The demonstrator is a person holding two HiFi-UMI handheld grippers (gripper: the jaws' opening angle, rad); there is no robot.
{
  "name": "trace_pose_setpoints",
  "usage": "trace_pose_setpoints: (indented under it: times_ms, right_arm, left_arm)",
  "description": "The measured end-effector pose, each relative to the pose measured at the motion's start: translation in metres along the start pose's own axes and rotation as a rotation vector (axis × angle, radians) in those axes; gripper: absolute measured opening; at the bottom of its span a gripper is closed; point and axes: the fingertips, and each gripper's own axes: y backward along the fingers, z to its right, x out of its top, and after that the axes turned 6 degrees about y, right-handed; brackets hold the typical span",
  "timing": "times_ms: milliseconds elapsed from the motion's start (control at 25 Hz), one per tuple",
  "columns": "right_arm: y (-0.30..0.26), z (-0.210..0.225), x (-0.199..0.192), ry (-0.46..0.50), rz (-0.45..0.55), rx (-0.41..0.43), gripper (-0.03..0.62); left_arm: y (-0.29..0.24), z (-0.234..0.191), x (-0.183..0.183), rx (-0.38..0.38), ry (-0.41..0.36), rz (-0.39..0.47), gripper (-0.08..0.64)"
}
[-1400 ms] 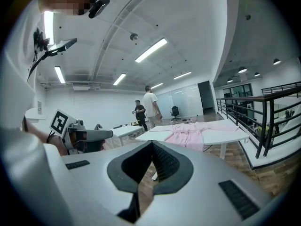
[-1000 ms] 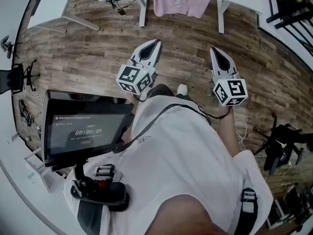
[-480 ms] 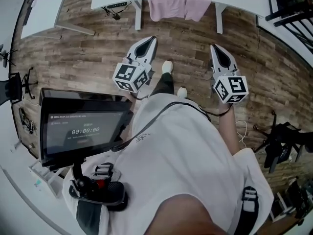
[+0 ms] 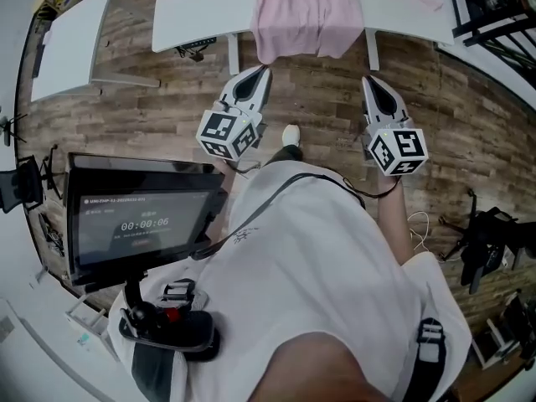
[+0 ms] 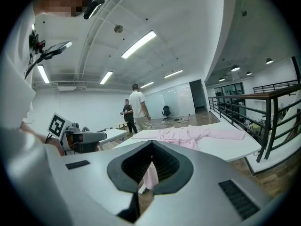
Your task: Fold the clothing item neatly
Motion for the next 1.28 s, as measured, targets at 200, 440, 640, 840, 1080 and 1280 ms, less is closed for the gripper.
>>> trace_pose_setpoints:
  times_ms: [200,440,640,840,1080,1280]
  right_arm:
    - [-0.021,0.006,0.007,0.005,0.010,-0.035,-0.003]
    - [-0.041,0.017,0.014,0.000,0.013,-0.061,-0.003]
    - [-0.058,0.030,0.024,-0.005,0.026,-0.087,-0.003]
    - [-0.073,0.031,0.028,0.011,0.030,-0.075,-0.003]
    - [-0.087,0.044,0.019,-0.010,0.034,-0.075,-0.003]
    - [-0.100,0.056,0.020,-0.027,0.041,-0.073,-0.003]
  left_arm:
    - [-0.028,-0.014,0.009,-0.055,-0.014,-0.009,-0.002]
    - [-0.053,-0.023,0.022,-0.093,-0.012,-0.004,-0.002]
    - [-0.068,-0.032,0.031,-0.113,-0.012,0.003,-0.002]
    - [-0.073,-0.047,0.037,-0.101,-0.011,0.015,-0.002]
    - [-0.084,-0.060,0.026,-0.083,0.003,-0.003,-0.002]
    - [-0.093,-0.063,0.025,-0.088,-0.005,-0.018,-0.002]
